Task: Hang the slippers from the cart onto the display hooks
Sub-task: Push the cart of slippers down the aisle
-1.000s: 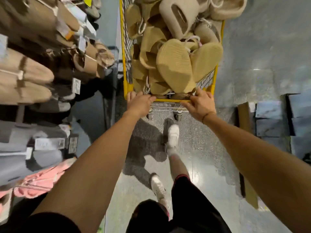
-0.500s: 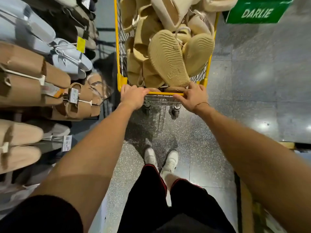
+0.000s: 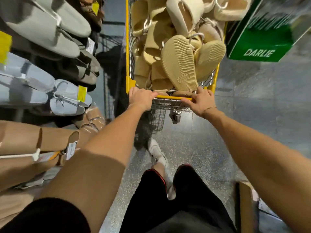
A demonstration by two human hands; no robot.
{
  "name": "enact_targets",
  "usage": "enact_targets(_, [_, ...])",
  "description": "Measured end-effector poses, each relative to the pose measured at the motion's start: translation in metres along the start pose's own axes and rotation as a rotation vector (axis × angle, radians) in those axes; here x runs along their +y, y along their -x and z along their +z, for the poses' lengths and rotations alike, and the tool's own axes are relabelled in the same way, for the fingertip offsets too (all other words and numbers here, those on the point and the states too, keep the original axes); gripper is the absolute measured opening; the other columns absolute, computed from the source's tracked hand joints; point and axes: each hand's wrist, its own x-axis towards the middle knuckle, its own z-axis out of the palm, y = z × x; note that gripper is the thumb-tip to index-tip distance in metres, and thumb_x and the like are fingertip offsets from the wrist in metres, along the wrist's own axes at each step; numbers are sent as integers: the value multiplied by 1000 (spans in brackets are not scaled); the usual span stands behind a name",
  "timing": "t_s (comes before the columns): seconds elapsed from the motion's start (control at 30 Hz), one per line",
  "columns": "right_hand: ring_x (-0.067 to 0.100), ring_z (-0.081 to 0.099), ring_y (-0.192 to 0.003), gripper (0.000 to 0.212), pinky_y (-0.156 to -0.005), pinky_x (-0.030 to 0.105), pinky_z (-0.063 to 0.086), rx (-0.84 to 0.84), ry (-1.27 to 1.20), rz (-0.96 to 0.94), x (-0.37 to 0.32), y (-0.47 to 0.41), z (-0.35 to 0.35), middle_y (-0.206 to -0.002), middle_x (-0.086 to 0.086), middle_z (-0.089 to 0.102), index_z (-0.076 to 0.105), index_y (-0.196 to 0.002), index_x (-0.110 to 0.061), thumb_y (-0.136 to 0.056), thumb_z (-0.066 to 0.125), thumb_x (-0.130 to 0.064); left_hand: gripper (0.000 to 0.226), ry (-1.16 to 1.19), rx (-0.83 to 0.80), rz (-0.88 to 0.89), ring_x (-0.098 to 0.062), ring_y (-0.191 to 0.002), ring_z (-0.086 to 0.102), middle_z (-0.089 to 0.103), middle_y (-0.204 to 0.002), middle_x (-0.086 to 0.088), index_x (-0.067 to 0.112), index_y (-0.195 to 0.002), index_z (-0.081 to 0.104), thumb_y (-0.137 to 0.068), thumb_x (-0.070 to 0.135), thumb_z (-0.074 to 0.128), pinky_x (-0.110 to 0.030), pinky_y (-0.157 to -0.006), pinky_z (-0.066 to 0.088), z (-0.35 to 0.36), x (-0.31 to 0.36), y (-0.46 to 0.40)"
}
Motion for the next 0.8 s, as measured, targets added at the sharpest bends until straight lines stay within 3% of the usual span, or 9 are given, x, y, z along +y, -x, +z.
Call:
enact_targets(0.13, [29, 48, -111, 81, -107, 44, 27, 1, 3, -5, 1, -59, -21, -100, 5, 42, 70, -124, -25, -85, 19, -75, 41, -31, -54, 12, -39, -127, 44, 61, -124, -6, 40, -131, 53, -102, 15, 39, -51, -113, 26, -30, -9, -56])
enact_targets(0.23, [27, 48, -112, 92, -107, 43, 27, -12, 24, 3, 5, -97, -30, -109, 8, 50, 68, -126, -29, -80, 8, -80, 32, -3, -33, -13, -39, -126, 44, 62, -122, -7, 35, -126, 56, -106, 19, 37, -49, -114, 26, -50, -13, -87])
enact_targets(0.37, [27, 48, -108, 92, -107, 45, 28, -32, 48, -21, 6, -135, -44, -105, 8, 49, 74, -115, -21, -83, 10, -79, 33, 13, 12, -23, -39, -119, 48, 65, -114, -7, 33, -118, 61, -109, 25, 30, -50, -110, 30, -62, -21, -121])
enact_targets(0.57, [28, 47, -111, 67, -104, 41, 27, -70, 18, -56, 12, -192, -73, -98, 5, 41, 76, -106, -15, -96, 35, -67, 48, 47, 61, -65, -30, -96, 54, 57, -84, 1, 38, -120, 64, -104, 26, 20, -44, -83, 29, -76, -26, -172])
enact_targets(0.67, [28, 47, -112, 65, -104, 41, 28, -51, 2, -67, 17, -216, -82, -103, 8, 47, 76, -106, -15, -96, 38, -66, 48, 54, 92, -93, -31, -93, 50, 49, -77, -1, 26, -105, 67, -109, 40, 21, -46, -96, 33, -87, -24, -190])
enact_targets(0.8, [27, 47, -107, 66, -104, 40, 28, -43, 13, -87, 22, -248, -94, -96, 3, 38, 77, -105, -15, -96, 36, -67, 48, 50, 102, -92, -35, -103, 52, 50, -81, -2, 26, -114, 68, -109, 48, 26, -46, -106, 32, -103, -23, -214])
